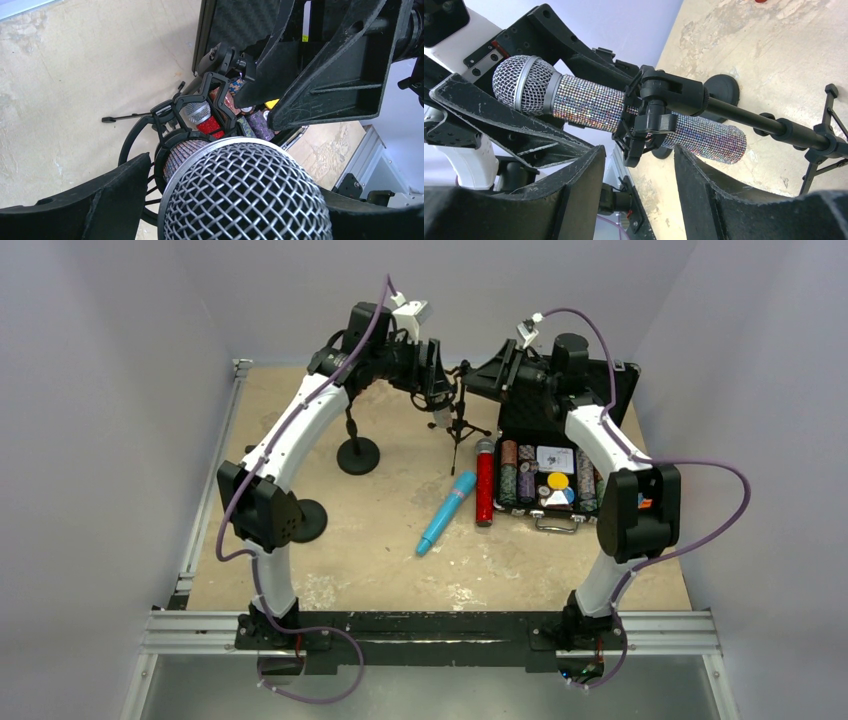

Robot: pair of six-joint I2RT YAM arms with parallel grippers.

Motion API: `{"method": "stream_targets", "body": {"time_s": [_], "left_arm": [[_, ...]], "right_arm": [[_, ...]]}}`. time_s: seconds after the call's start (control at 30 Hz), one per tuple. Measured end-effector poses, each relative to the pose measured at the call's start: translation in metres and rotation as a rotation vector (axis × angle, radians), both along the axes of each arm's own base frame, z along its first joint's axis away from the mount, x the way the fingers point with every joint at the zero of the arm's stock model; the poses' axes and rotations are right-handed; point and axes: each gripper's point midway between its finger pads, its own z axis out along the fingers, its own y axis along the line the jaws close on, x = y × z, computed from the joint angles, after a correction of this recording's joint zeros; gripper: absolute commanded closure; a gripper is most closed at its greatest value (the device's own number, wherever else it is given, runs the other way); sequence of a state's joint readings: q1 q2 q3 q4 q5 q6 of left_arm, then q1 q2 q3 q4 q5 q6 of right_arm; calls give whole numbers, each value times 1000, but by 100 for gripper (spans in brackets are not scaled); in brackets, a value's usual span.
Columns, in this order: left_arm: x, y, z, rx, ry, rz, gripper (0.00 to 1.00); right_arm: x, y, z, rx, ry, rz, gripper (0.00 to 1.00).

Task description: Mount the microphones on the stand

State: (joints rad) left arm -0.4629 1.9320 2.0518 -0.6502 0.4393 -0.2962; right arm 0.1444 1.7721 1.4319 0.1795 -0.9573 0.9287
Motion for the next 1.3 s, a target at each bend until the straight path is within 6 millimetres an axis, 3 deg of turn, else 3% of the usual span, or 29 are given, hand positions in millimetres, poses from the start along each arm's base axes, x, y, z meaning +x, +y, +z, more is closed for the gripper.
{"method": "stream_targets", "body": {"time_s": [0.4, 0.67, 1.0, 1.3], "left_arm": [[-12, 11, -2, 21, 9, 22, 16], [-19, 14, 21, -1, -34, 24, 15], [-19, 21, 28, 4, -54, 50, 14], [-41, 57, 63, -17, -145, 122, 1]], "right_arm": [[-2, -2, 4, -16, -39, 0, 43], [-7, -3, 13, -23, -67, -1, 46], [-1, -10, -3, -73, -18, -58, 43], [-6, -18, -1, -115, -58, -65, 37]]}}
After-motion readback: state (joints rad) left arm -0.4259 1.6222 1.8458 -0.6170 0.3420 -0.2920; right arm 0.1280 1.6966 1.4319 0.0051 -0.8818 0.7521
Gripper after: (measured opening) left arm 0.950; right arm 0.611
